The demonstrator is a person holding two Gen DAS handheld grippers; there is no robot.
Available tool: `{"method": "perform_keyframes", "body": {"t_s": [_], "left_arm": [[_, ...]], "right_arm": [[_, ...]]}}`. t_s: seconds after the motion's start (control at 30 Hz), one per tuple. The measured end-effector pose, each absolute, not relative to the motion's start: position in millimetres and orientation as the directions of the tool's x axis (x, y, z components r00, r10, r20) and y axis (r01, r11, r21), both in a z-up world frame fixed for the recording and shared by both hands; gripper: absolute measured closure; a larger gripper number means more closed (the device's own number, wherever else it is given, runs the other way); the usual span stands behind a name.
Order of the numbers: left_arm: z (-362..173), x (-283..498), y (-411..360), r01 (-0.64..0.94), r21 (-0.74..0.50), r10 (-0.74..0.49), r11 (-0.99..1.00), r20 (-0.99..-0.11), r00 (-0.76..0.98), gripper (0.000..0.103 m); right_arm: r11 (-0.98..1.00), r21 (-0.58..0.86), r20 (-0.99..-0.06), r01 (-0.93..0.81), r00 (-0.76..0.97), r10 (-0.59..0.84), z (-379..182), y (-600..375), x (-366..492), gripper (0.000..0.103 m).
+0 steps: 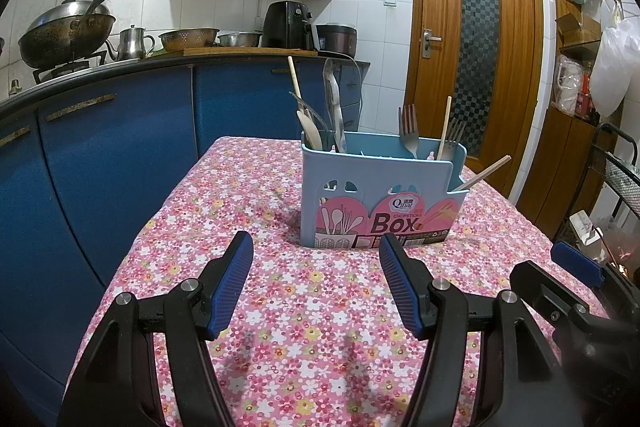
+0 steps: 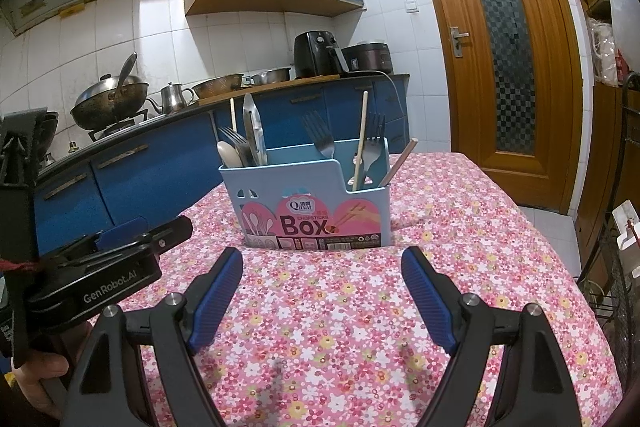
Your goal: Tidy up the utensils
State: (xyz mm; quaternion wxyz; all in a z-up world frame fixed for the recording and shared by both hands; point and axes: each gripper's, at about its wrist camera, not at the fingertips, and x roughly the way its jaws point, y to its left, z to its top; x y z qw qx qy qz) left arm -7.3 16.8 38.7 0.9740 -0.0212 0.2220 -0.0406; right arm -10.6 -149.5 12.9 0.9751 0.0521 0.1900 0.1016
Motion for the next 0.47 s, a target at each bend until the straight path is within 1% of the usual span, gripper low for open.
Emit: {"method": "perform_keyframes", "body": {"t_s": [0.47], "left_arm": [[38.8, -7.4, 16.0, 0.068, -0.058, -0.086, 0.996, -0.431, 0.898, 0.036]], "right_arm": [[0.974, 0.140, -0.359, -0.178, 0.908, 0.218, 11.7, -151.0, -11.5, 0.020]]}}
